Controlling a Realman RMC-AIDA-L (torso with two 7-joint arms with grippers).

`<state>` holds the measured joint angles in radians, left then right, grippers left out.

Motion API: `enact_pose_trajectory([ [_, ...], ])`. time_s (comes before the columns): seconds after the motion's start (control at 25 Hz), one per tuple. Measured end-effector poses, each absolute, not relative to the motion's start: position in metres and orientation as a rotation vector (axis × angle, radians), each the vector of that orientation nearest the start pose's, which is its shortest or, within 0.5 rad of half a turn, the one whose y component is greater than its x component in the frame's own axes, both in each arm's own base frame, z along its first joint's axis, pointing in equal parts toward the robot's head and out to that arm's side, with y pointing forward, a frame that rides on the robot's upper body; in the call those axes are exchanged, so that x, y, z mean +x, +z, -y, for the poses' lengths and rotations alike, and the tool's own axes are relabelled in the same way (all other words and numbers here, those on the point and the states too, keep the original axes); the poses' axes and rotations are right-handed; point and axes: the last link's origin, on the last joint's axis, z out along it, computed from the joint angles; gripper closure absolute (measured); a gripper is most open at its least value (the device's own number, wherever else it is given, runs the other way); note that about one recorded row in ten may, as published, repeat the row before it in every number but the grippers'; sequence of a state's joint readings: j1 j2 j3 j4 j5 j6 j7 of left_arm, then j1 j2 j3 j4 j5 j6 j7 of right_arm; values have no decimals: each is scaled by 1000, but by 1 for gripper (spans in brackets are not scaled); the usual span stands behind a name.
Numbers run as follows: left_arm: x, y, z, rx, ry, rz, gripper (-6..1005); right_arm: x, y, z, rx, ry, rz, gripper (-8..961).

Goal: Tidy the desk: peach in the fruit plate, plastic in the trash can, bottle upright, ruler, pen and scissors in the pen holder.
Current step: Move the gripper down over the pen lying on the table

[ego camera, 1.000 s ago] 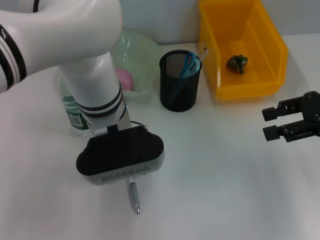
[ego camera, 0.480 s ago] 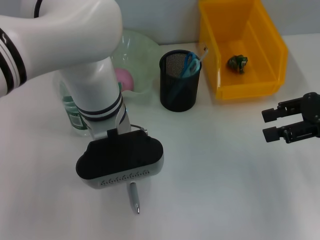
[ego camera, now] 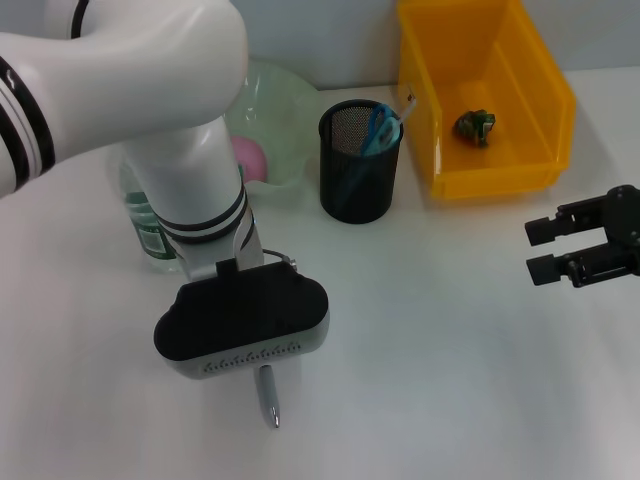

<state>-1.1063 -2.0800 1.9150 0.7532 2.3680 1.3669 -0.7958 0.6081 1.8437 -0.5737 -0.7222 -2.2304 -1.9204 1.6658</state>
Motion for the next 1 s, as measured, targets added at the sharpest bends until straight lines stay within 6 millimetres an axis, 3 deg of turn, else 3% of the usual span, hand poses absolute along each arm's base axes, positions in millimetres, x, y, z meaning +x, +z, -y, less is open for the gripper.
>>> enact_pose_trajectory([
  [0.36, -122, -112, -360, -2559, 971, -2348, 443, 270, 104, -329, -2932, 455, -831, 246],
  [0.56, -121, -112, -360, -2553, 976, -2352, 538, 269, 104, -329, -2935, 453, -827, 246],
  [1.0, -120, -115, -360, -2533, 967, -2367, 548, 267, 103, -331, -2945, 439, -818, 246],
])
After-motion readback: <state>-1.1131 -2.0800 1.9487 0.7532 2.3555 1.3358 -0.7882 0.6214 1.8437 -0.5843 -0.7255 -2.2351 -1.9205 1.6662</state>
